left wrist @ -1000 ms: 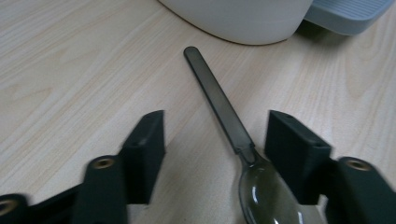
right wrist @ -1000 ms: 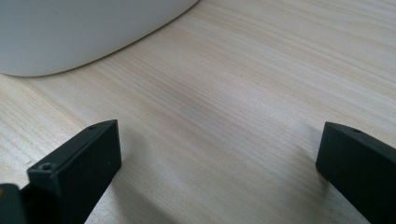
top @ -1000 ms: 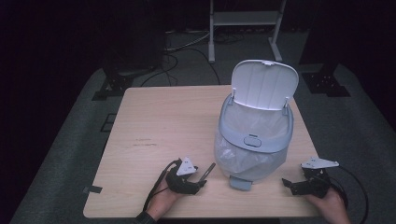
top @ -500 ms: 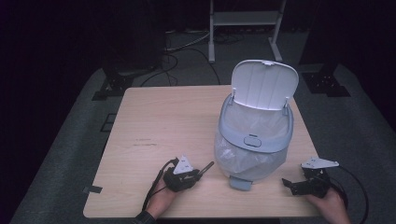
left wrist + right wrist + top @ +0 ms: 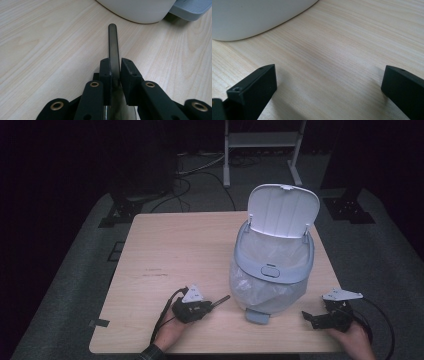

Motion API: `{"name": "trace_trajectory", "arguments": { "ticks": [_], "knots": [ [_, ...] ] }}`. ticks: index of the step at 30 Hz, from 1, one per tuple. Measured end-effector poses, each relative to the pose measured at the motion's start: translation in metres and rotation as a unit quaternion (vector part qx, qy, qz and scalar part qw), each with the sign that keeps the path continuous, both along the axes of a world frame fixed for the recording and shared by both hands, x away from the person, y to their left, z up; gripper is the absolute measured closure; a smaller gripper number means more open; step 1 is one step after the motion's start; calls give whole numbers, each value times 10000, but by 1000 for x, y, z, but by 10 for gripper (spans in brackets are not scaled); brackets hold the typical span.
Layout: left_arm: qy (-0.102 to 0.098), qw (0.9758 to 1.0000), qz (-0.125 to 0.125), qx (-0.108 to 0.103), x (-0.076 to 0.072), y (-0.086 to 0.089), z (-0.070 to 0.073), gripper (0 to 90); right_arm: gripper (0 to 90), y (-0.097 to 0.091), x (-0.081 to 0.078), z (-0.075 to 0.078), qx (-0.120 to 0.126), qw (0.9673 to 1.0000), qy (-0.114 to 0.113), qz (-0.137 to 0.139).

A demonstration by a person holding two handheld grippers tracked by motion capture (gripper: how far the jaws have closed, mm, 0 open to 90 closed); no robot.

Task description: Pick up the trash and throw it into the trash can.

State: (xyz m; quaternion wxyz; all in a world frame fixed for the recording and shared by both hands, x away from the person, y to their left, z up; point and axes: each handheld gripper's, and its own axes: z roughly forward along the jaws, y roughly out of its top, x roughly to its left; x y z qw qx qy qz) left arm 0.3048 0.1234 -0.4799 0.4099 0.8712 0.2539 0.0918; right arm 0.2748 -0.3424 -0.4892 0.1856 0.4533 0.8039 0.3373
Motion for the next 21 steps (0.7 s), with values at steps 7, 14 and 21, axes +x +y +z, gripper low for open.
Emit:
{"name": "trace_trajectory", "arguments": {
  "ticks": [7,14,21],
  "knots": [
    [12,9999,-7,-154,3,9,5,790,0,0,0,0,0,10000,-1,1],
    [18,9998,1,-189,4,15,9,790,0,0,0,0,1,10000,0,1],
    [49,9994,-24,-349,5,22,15,789,0,0,0,0,-5,10000,2,2]
  ]
}}
